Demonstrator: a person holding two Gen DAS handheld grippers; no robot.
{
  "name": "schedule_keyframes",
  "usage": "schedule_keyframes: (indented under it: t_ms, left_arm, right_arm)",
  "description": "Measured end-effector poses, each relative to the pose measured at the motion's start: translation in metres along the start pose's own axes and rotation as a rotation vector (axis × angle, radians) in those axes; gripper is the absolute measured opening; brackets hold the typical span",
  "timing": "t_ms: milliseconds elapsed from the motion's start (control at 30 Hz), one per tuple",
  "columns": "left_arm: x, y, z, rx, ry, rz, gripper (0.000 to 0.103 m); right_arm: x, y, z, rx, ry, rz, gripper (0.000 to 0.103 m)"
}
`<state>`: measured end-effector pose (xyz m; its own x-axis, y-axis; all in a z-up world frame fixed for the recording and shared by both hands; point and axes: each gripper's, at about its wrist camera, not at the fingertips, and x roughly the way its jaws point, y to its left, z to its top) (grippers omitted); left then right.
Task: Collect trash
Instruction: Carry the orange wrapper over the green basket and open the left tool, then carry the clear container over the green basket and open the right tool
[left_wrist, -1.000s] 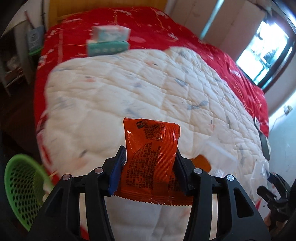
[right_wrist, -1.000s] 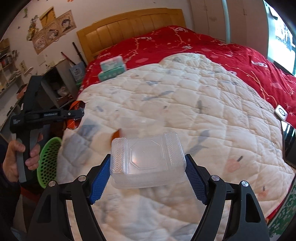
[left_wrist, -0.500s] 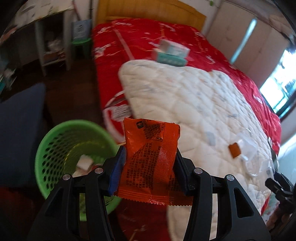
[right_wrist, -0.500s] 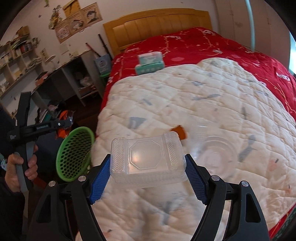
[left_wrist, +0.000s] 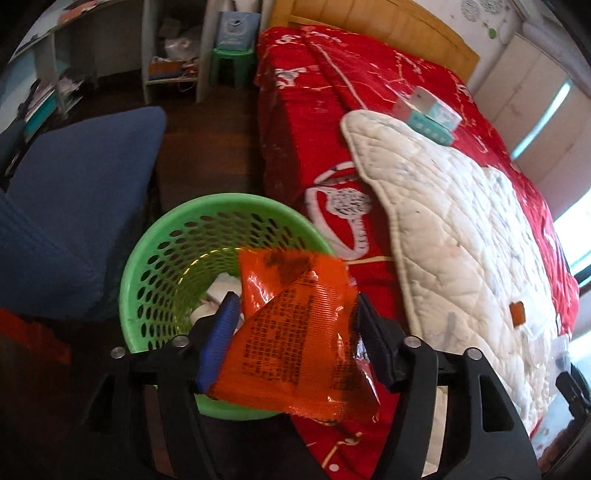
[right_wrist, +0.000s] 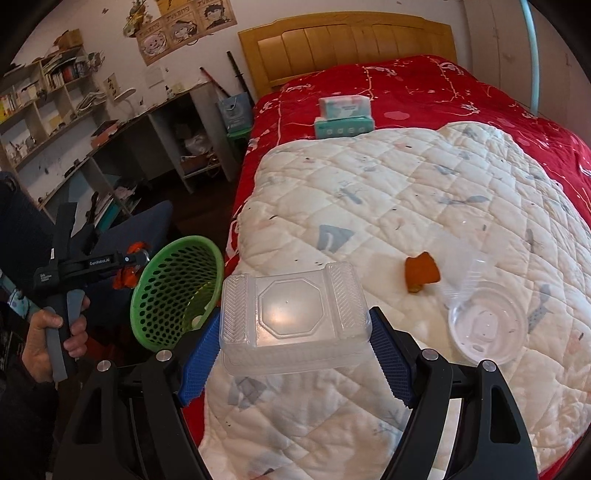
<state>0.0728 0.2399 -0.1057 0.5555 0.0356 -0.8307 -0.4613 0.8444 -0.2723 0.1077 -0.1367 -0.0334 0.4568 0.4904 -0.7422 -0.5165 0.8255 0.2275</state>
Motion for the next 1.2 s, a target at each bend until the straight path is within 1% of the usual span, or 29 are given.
schedule_keyframes:
  t_ms: [133, 233, 400, 567, 800, 1200]
  left_arm:
    - [0.0, 0.008, -0.001, -0.016, 0.002, -0.005, 0.065]
    - [-0.003, 0.013, -0.004, -0.028, -0.002, -0.012, 0.069]
    - [-0.014, 0.021, -0.01, -0.039, -0.018, -0.015, 0.069]
    - [-0.028, 0.031, -0.017, -0.041, -0.034, 0.001, 0.069]
    - [-0.046, 0.05, -0.028, -0.063, -0.063, 0.025, 0.069]
    - [-0.066, 0.081, -0.04, -0.124, -0.096, 0.032, 0.07]
  right_arm:
    - [0.005, 0.007, 0.001, -0.011, 0.01, 0.007, 0.075]
    - [0.009, 0.01, 0.002, -0.017, 0.014, 0.014, 0.075]
    - [0.015, 0.02, 0.007, -0.032, 0.019, 0.032, 0.075]
    - [0.026, 0.037, 0.01, -0.057, 0.031, 0.058, 0.075]
    - [0.052, 0.069, 0.015, -0.111, 0.073, 0.097, 0.075]
    - [0.103, 0.141, 0.027, -0.203, 0.135, 0.168, 0.075]
